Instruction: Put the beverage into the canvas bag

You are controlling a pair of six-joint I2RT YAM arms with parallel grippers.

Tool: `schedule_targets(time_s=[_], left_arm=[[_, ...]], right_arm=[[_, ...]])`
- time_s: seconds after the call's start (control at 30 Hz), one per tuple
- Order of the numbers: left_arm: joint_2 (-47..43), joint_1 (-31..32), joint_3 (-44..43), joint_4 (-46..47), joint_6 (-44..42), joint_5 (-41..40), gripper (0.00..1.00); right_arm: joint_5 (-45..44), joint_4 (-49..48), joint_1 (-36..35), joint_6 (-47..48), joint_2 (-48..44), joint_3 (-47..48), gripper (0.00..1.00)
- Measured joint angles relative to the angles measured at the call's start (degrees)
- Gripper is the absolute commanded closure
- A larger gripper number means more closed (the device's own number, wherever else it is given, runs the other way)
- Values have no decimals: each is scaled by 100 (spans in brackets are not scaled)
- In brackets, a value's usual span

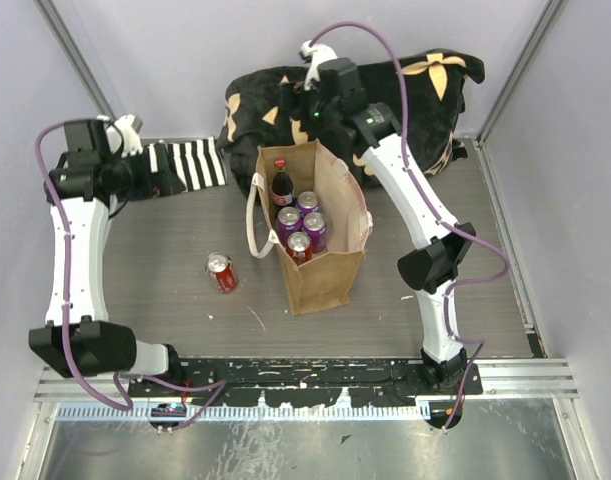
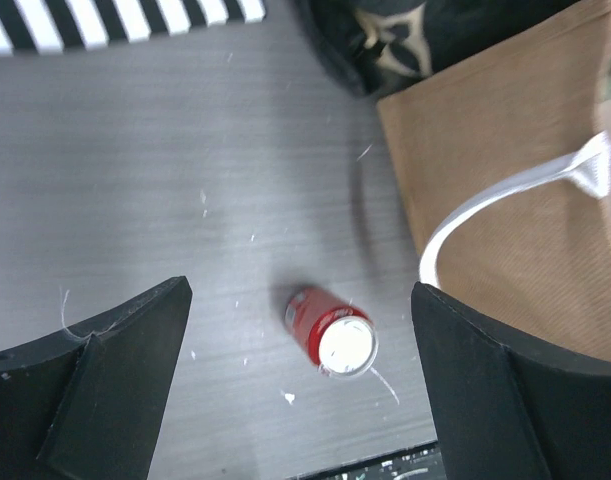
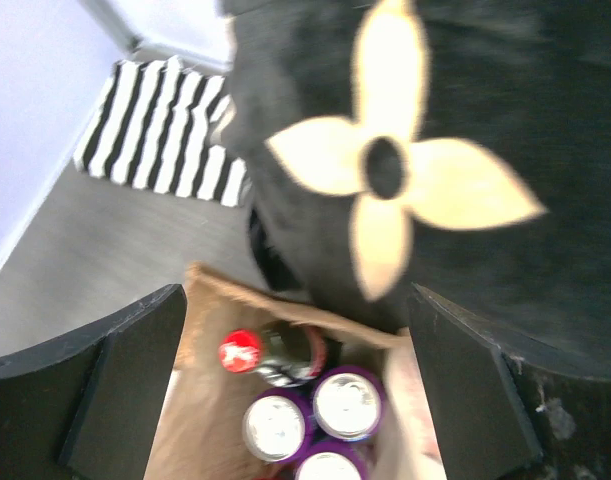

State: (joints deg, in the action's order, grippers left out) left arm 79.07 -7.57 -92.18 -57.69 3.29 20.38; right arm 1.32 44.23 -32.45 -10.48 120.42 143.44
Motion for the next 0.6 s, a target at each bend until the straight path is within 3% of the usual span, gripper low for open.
schedule_targets(time_s=[0.3,0.43,0.6], left_arm=[[-1368,-835,1429,-221,-138,350,2],[-1414,-1134,1853,-116,-175,461,2],[-1458,-1038,2474,107,-151,463,2]], right_arm=[[-393,-365,-1327,433,-42,-146,2],[-702,-258,-1974,481,-76,-219,1],[-946,-61,-2708,481,-103,-417,1]])
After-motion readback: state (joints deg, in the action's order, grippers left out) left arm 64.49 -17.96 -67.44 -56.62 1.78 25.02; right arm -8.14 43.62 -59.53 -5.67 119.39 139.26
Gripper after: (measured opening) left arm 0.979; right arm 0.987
